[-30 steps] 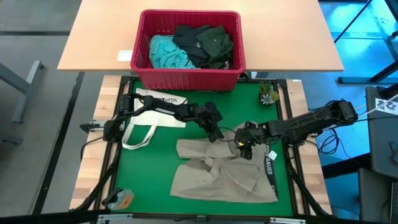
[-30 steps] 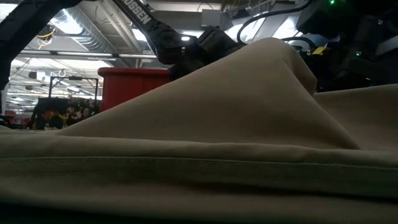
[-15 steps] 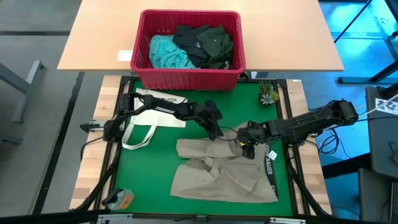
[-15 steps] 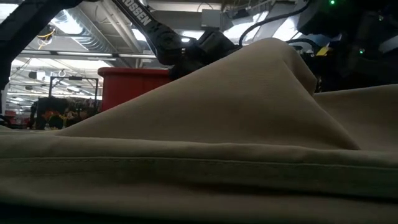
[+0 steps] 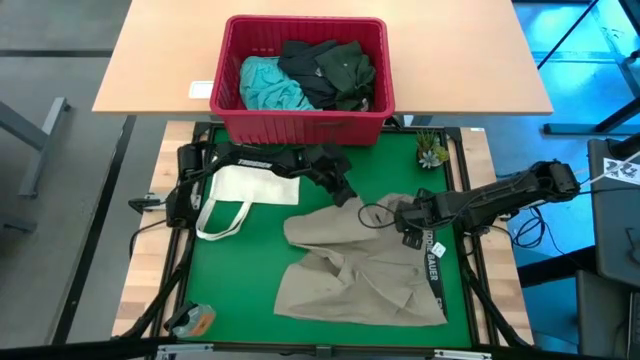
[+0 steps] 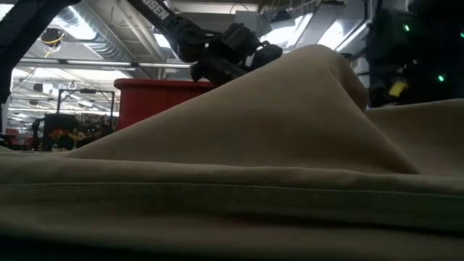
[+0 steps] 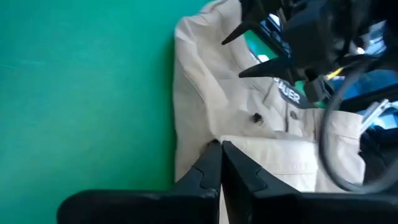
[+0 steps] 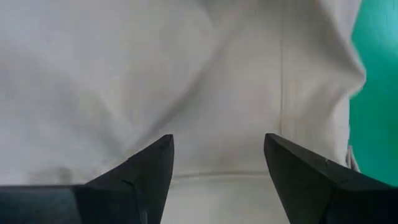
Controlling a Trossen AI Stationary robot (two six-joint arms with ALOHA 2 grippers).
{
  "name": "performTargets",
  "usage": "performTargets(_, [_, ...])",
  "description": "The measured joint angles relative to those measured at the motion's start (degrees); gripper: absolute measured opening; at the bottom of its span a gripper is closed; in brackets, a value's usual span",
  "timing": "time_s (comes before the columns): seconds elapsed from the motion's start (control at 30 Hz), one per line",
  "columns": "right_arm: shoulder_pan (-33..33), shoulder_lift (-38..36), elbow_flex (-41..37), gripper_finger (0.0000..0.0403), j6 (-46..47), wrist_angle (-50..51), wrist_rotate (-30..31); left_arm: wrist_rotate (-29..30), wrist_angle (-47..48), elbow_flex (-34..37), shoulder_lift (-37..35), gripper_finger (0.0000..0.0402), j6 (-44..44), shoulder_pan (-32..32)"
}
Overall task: Fold Laundry from Bin
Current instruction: Fold the light brown shorts
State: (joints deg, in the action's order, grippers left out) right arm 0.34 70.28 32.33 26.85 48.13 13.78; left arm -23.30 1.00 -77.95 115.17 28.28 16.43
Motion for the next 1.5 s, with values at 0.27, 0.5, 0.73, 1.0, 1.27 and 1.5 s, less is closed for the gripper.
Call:
performTargets(0.27, [0.01,-0.22,-4.84,0.0250,0.60,-3.53,-0.31,5.92,11.58,0.00,-3.75,0.0000,-3.09,2.53])
performTargets(0.5, [0.00,-0.13,-5.13,0.0250,4.15,-3.24,-0.71,17.06,24.10,0.01,-8.78,0.0000,-5.02,4.17])
performTargets(0.73, [0.00,-0.07,-5.24,0.0250,6.36,-3.17,-0.90,32.14,37.52,0.02,-11.64,0.0000,-5.01,5.08])
performTargets(1.0, [0.01,-0.02,-5.26,0.0250,7.62,-3.10,-0.72,41.77,50.00,0.07,-11.38,0.0000,-4.60,5.00])
performTargets(1.27, [0.02,-0.02,-5.20,0.0250,7.60,-3.07,-0.50,41.82,51.71,0.07,-11.38,0.0000,-5.12,5.00])
performTargets(1.5, [0.00,0.18,-3.04,0.0250,7.41,-1.20,-0.38,40.81,52.28,0.07,-11.36,0.0038,-7.85,5.11])
